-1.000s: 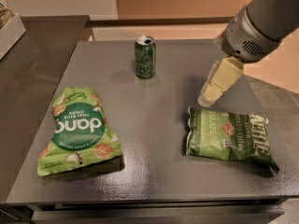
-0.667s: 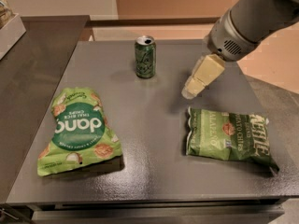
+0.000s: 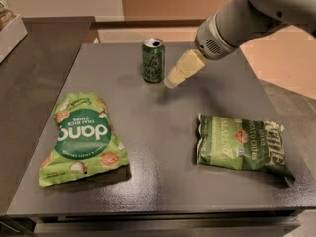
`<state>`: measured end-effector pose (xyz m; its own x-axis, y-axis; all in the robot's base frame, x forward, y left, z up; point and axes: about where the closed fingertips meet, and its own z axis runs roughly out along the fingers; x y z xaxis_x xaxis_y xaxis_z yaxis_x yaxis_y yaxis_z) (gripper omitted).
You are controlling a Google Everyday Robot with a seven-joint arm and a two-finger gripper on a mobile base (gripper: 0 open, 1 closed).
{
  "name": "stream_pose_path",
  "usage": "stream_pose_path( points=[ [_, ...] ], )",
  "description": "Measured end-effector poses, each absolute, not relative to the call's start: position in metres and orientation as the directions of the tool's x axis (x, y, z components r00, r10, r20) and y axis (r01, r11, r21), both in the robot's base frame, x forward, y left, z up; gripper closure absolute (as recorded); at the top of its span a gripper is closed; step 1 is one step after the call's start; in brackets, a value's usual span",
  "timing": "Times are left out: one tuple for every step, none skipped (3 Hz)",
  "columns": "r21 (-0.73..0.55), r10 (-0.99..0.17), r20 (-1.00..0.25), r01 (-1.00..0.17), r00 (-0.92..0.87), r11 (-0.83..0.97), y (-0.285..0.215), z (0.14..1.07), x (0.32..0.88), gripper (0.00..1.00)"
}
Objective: Move green can near green rice chip bag
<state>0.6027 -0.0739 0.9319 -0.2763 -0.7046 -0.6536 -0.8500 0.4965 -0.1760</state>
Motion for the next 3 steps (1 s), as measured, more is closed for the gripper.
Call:
stream_pose_path(
  points=[
    [-0.15,-0.642,-0.719,-0.844,-0.265,0.515,-0.044,0.931,0.628,0.0],
    [-0.115,-0.596,-0.758,-0.846,-0.263,0.52,-0.018,0.925,0.648,0.0],
    [-0.09,-0.563,-0.777,-0.836,-0.282,0.542,-0.005,0.919,0.665,0.0]
  ],
)
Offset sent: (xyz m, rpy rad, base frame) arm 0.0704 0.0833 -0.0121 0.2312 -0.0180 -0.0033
